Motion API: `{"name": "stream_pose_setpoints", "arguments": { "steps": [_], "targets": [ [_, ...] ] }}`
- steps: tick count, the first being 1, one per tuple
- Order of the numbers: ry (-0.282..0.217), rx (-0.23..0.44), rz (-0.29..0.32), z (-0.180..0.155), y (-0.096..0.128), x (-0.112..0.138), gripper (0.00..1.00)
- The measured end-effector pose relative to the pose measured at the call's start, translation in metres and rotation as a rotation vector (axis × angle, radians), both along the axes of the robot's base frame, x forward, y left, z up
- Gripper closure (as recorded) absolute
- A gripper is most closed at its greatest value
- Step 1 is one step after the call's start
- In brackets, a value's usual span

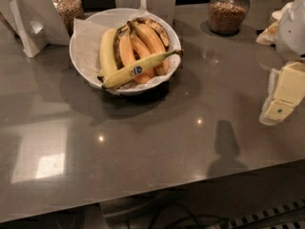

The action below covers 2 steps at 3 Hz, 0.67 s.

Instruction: Pick banana from white bowl

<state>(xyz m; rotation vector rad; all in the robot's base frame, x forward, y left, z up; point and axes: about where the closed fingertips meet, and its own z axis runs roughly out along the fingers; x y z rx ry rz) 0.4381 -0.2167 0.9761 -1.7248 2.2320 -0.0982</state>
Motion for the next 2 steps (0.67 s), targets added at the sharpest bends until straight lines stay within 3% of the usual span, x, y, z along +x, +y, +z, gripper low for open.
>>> {"name": "stream_pose_setpoints", "arguments": {
  "steps": [1,2],
  "targets": [
    [0.0,0.0,0.0,0.0,0.0,0.0,0.0],
    [-0.067,0.02,0.058,0.005,0.015,0.015,0.0]
  ]
}}
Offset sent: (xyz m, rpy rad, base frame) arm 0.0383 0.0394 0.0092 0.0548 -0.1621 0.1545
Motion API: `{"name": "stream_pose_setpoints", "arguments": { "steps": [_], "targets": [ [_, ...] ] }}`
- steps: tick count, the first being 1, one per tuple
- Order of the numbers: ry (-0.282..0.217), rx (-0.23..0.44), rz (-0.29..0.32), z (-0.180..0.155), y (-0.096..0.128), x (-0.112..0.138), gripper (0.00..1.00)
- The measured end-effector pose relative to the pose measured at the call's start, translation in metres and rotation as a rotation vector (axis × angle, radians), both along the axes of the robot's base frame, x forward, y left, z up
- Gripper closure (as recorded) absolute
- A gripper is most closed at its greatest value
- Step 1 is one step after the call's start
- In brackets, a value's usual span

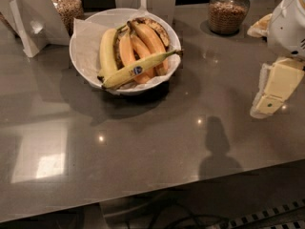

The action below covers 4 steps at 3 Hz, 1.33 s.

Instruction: Pick banana from white bowl

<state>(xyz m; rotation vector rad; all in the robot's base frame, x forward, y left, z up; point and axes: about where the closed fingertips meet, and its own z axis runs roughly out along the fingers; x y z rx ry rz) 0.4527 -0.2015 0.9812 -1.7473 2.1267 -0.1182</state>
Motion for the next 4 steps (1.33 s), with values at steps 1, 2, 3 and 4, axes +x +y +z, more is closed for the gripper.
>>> {"name": "stream_pose_setpoints", "arguments": {
  "steps": [1,2,3,4],
  "targets": [
    [-0.098,0.05,0.119,0.007,0.029,0.032,0.0],
    [-0.166,0.11,0.242,0.015,0.064,0.065,0.0],
    [-0.187,0.219,0.356,0.019,0.105,0.097,0.0],
    [-0.187,0.219,0.357,0.019,0.105,0.097,0.0]
  ]
}}
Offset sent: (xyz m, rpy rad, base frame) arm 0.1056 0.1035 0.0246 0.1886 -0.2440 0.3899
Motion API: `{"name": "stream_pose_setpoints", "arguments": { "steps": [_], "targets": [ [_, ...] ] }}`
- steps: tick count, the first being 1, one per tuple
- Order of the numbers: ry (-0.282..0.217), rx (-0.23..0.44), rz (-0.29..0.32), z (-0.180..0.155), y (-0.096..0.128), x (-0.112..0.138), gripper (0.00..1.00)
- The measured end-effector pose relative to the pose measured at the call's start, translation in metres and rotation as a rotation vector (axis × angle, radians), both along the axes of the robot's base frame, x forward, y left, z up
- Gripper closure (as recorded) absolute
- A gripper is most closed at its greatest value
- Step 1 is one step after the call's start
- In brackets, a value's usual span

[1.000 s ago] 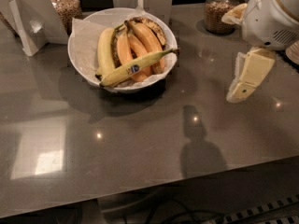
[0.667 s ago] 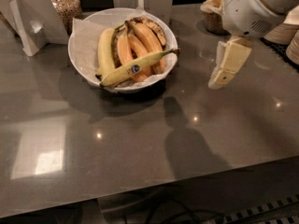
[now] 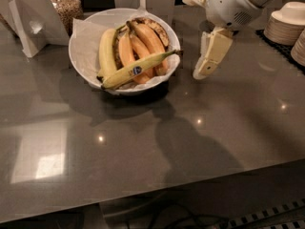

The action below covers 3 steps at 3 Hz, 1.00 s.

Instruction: Pick banana from white bowl

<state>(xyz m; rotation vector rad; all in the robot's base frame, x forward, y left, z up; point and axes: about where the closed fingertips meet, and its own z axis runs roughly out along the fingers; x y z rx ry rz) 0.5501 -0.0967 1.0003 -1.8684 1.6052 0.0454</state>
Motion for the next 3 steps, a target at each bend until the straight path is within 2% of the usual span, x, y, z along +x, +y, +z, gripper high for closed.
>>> {"name": "stream_pose_setpoints", "arguments": {
  "steps": [2,3],
  "targets": [
    [-0.096,-0.022,0.197,-0.009,0.064,0.008,0.0],
    [-0.13,-0.037,0.281,-0.018,0.091,0.01,0.19]
  ]
}}
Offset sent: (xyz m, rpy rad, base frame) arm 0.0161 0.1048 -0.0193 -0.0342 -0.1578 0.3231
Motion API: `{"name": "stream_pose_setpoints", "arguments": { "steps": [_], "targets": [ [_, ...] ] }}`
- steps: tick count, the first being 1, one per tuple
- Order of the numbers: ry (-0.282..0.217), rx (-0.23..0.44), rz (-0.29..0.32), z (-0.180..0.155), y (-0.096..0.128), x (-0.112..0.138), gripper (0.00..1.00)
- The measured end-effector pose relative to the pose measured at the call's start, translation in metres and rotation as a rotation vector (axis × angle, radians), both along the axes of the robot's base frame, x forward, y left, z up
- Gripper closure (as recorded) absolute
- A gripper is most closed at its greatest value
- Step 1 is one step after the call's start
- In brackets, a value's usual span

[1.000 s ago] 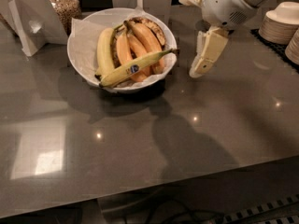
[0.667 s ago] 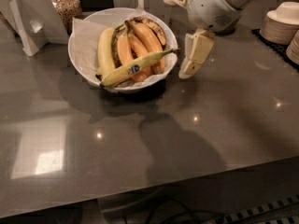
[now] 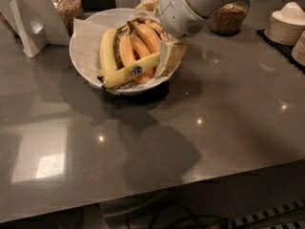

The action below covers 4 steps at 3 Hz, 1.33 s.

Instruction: Pick banana from white bowl

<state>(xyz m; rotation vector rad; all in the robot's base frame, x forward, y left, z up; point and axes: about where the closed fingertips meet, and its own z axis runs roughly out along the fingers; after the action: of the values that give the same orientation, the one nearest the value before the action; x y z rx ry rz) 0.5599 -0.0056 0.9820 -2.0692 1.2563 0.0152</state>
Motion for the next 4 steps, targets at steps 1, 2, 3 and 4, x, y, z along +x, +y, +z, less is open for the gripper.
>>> {"name": "stream_pose_setpoints", "arguments": {
  "steps": [1,2,3,4],
  "targets": [
    [-0.002,-0.004,0.056,-0.013,0.015,-0.001,0.41],
    [0.008,-0.009,0.088,-0.026,0.022,0.0,0.44],
    [0.024,-0.013,0.103,-0.039,0.025,0.001,0.39],
    [0.038,-0.014,0.11,-0.05,0.026,0.007,0.36]
  ]
}}
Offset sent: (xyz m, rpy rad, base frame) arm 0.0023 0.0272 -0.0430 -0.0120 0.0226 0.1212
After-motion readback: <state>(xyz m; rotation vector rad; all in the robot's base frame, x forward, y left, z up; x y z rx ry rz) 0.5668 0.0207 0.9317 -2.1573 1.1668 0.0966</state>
